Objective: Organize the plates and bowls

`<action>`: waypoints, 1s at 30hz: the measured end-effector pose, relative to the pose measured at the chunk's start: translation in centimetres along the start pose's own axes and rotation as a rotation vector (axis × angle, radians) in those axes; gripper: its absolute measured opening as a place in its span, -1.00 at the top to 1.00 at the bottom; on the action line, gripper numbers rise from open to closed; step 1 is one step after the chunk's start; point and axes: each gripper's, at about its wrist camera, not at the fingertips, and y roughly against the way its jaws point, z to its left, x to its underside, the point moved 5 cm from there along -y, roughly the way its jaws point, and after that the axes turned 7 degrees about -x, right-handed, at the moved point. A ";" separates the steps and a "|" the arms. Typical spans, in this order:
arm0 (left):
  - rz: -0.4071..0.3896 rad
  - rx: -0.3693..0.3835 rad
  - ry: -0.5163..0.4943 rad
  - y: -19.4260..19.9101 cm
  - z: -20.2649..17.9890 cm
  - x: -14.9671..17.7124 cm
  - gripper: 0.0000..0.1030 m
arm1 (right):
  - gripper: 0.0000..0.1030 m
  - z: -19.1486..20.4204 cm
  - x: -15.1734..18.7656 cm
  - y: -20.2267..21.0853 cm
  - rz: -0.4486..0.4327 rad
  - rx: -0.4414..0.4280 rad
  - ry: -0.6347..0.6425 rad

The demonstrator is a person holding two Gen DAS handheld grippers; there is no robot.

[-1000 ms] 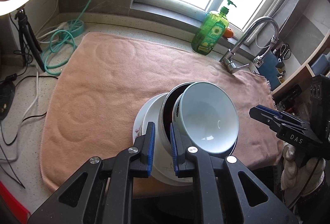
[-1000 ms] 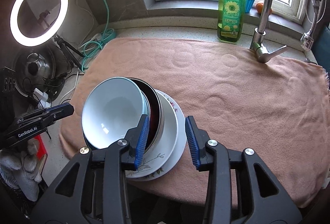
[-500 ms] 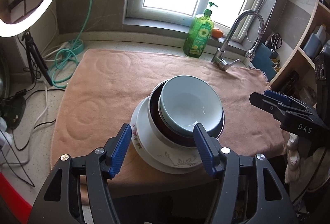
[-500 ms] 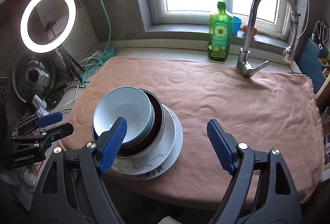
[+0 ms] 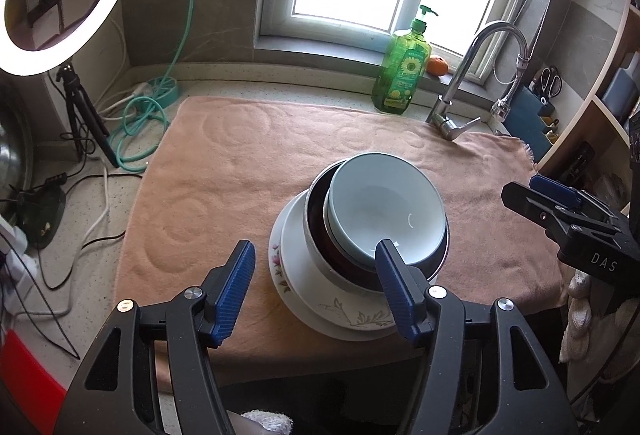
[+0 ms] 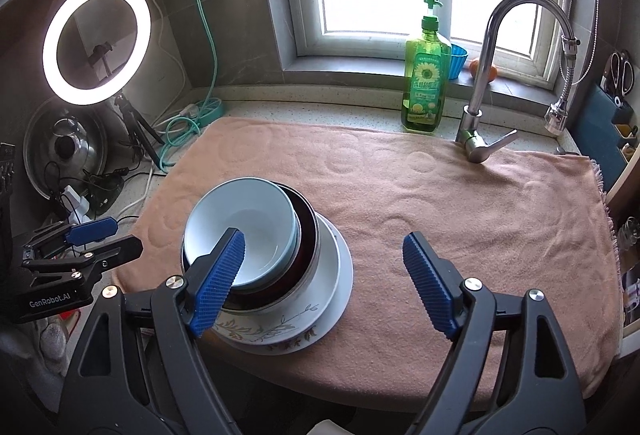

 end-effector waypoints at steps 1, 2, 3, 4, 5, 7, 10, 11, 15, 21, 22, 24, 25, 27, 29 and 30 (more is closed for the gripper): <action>-0.003 -0.002 -0.001 0.1 0.0 0.0 -0.21 | -0.63 0.0 0.0 -0.1 0.001 -0.002 -0.003; -0.006 -0.002 -0.002 0.1 0.0 0.0 -0.21 | -0.63 -0.1 0.0 -0.1 0.001 -0.004 -0.007; -0.006 -0.003 -0.004 0.1 0.0 -0.1 -0.21 | -0.63 -0.1 0.0 -0.1 0.001 -0.005 -0.011; -0.005 -0.004 -0.004 0.1 0.0 -0.1 -0.21 | -0.63 -0.1 -0.1 -0.2 0.001 -0.002 -0.013; -0.006 -0.003 -0.001 0.0 0.0 -0.1 -0.21 | -0.63 -0.1 -0.1 -0.2 0.001 0.000 -0.014; -0.002 -0.001 0.001 -0.1 0.1 -0.1 -0.21 | -0.63 -0.1 -0.1 -0.2 0.002 0.002 -0.011; 0.004 -0.003 0.001 -0.3 0.1 -0.2 -0.21 | -0.63 -0.1 0.0 -0.4 0.007 0.005 -0.011; 0.004 -0.003 0.001 -0.4 0.1 -0.2 -0.21 | -0.63 -0.2 0.0 -0.5 0.009 0.003 -0.013; 0.002 -0.005 0.000 -0.4 0.1 -0.3 -0.21 | -0.64 -0.3 -0.1 -0.5 0.010 0.002 -0.015; 0.004 -0.006 -0.002 -0.6 0.1 -0.5 -0.21 | -0.64 -0.3 -0.2 -0.6 0.006 0.009 -0.014; 0.006 -0.006 -0.002 -0.6 0.1 -0.5 -0.21 | -0.64 -0.3 -0.3 -0.6 0.005 0.010 -0.015; 0.009 -0.011 -0.003 -0.7 0.0 -0.4 -0.21 | -0.64 -0.3 -0.3 -0.7 0.006 0.009 -0.021; 0.010 -0.009 -0.004 -0.7 0.0 -0.5 -0.21 | -0.64 -0.3 -0.3 -0.7 0.007 0.010 -0.022; 0.010 -0.013 -0.004 -0.8 0.0 -0.5 -0.21 | -0.64 -0.4 -0.3 -0.8 0.009 0.011 -0.022; 0.011 -0.013 -0.003 -0.8 -0.1 -0.4 -0.21 | -0.64 -0.4 -0.3 -0.9 0.009 0.013 -0.022; 0.011 -0.014 -0.001 -0.9 -0.1 -0.5 -0.21 | -0.64 -0.4 -0.3 -0.9 0.009 0.014 -0.023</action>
